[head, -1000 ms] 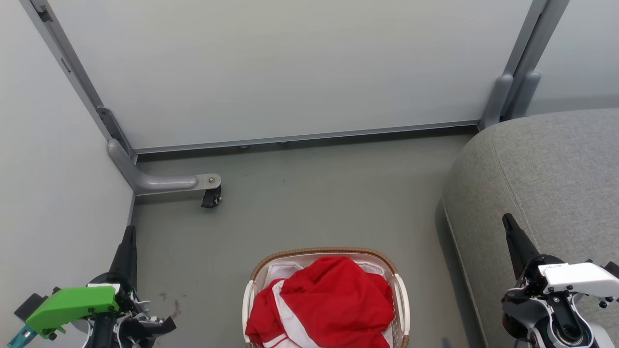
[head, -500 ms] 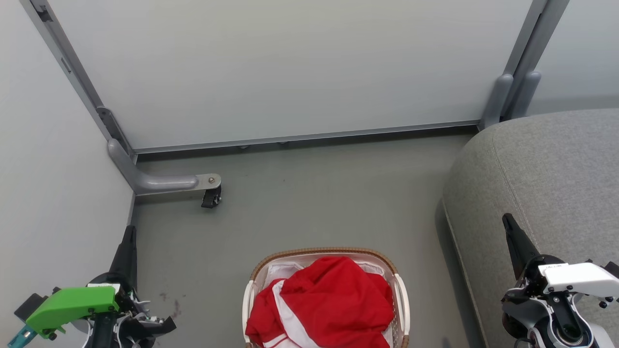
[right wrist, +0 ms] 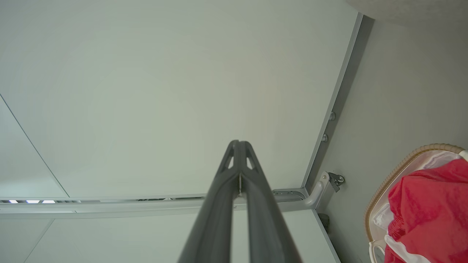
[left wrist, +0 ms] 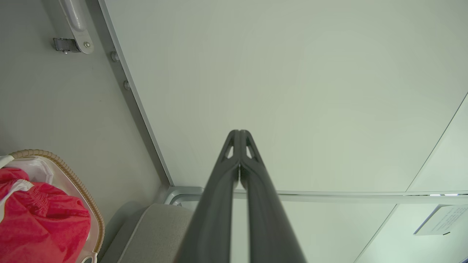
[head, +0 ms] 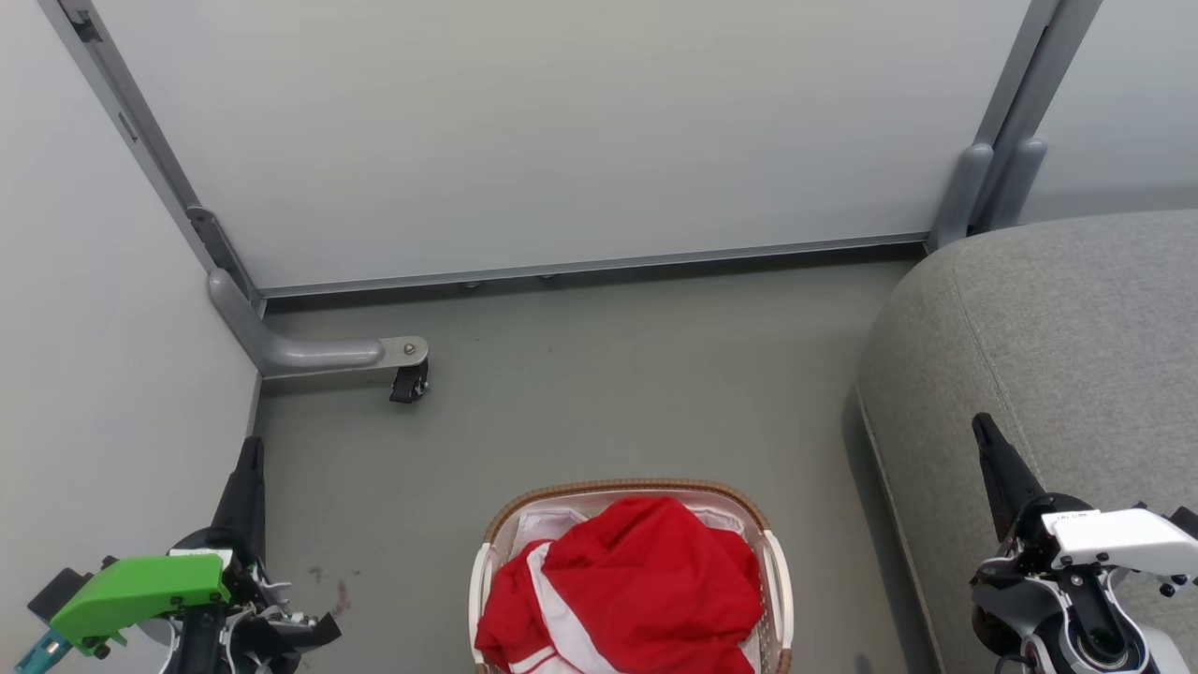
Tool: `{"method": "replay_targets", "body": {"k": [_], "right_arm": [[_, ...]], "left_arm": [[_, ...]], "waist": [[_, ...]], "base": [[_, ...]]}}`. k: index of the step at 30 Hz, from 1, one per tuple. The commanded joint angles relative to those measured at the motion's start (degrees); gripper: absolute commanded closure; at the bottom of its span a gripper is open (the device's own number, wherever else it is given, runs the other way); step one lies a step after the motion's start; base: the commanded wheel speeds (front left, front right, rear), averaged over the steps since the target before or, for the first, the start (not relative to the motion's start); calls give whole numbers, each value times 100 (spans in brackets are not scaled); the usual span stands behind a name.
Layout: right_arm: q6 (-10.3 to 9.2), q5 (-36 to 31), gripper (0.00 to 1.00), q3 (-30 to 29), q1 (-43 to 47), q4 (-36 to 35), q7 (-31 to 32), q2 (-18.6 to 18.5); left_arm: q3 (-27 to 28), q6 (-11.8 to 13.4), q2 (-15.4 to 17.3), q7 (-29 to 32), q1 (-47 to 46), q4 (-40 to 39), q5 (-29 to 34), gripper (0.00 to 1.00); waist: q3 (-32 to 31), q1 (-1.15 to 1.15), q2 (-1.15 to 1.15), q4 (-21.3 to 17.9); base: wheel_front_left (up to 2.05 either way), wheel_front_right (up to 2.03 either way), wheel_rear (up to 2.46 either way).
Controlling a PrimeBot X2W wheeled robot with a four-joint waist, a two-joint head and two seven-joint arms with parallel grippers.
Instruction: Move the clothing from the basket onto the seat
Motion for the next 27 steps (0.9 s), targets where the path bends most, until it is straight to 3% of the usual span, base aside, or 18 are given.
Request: {"method": "replay_targets", "body": {"k": [1,15,16,17,18,27], "right_arm": [[-2,19,100,-9,65,-16,3,-35],[-2,19,100,-9,65,-16,3,-35],[0,-3,0,3,3,20,-4,4],[-1,-5,100,9,12,64,-8,17],[-1,-4,0,12,31,111,-6,36],[-2,-154,0,110,134,211,-214,60]], "left_arm": [[4,-36,23,12,-62,-8,-18,100],[4,-36,23,12,-62,-8,-18,100],[-3,2,-2,-3,6,16,2,0],[-11,8,-9,-11,23,64,4,100],[-17,10,-19,-12,58,114,3,0],[-268,9,-33,-219,169,165,101,0]], "waist": [[0,0,0,0],[0,0,0,0],[0,0,0,0],[0,0,0,0],[0,0,0,0],[5,0,0,-1]], "base": [[0,0,0],[0,0,0],[0,0,0],[0,0,0],[0,0,0],[0,0,0]]}}
